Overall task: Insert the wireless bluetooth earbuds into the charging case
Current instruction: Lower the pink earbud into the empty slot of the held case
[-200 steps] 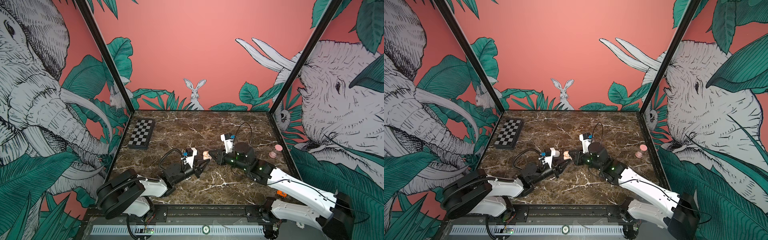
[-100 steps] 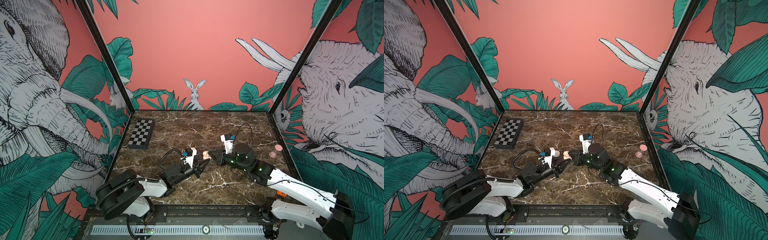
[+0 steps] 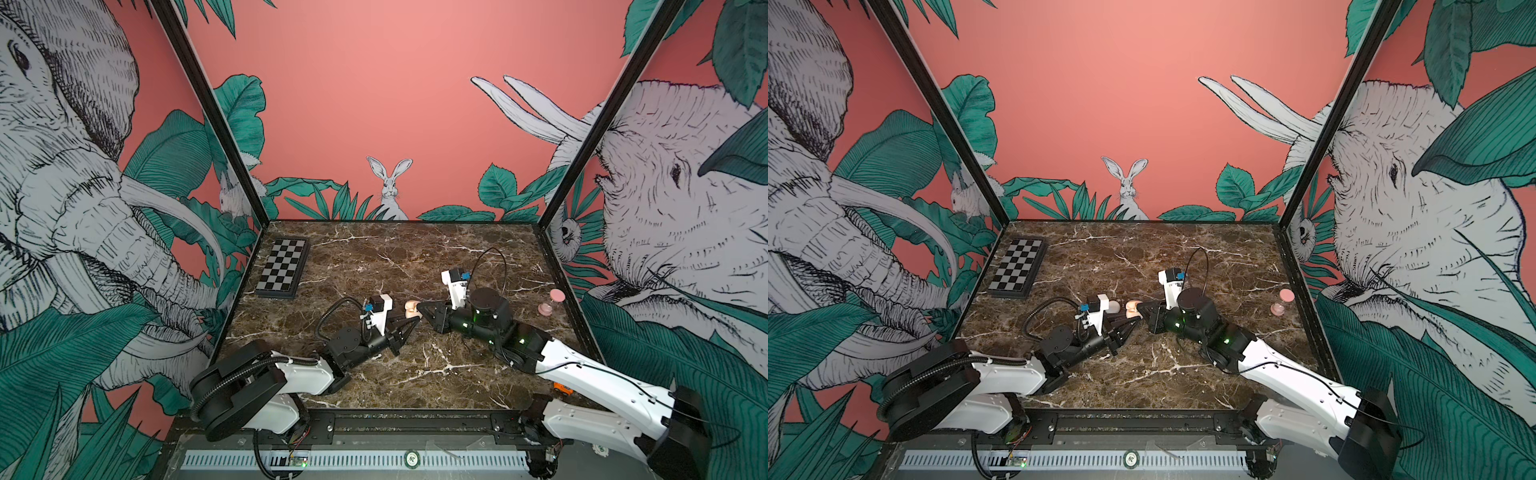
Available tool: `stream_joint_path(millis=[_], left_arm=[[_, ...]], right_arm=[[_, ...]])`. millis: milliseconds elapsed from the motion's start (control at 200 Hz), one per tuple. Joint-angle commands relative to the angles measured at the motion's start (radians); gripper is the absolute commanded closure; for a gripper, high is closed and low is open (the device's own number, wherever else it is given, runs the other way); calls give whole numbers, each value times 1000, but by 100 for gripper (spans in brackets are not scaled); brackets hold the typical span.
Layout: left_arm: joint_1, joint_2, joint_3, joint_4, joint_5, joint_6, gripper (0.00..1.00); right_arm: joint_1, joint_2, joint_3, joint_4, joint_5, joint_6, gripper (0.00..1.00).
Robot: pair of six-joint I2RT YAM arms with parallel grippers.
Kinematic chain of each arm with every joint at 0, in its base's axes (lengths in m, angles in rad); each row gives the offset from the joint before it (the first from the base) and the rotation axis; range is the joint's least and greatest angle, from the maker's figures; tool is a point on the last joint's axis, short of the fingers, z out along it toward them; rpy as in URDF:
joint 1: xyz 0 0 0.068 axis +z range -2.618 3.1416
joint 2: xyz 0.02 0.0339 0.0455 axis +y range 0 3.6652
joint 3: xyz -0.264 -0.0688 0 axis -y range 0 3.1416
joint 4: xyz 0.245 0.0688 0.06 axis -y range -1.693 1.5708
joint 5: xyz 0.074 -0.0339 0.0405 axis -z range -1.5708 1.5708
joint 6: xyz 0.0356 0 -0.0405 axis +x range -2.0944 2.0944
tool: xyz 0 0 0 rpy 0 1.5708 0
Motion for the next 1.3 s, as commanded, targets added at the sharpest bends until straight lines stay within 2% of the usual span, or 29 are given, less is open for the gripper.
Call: stream_joint_path(millis=[0,815,1295], left_arm=[[-1,-27,13,27,-9,-4,100],[-1,-8,12,38,13,1,100],[-1,-19,15,6,9,14,100]], right_arm=[[9,-15,-1,29,-13,-23,86],[24,-16,32,6,-20,-31,76],[28,-27,59,-37,-6,-27,75]])
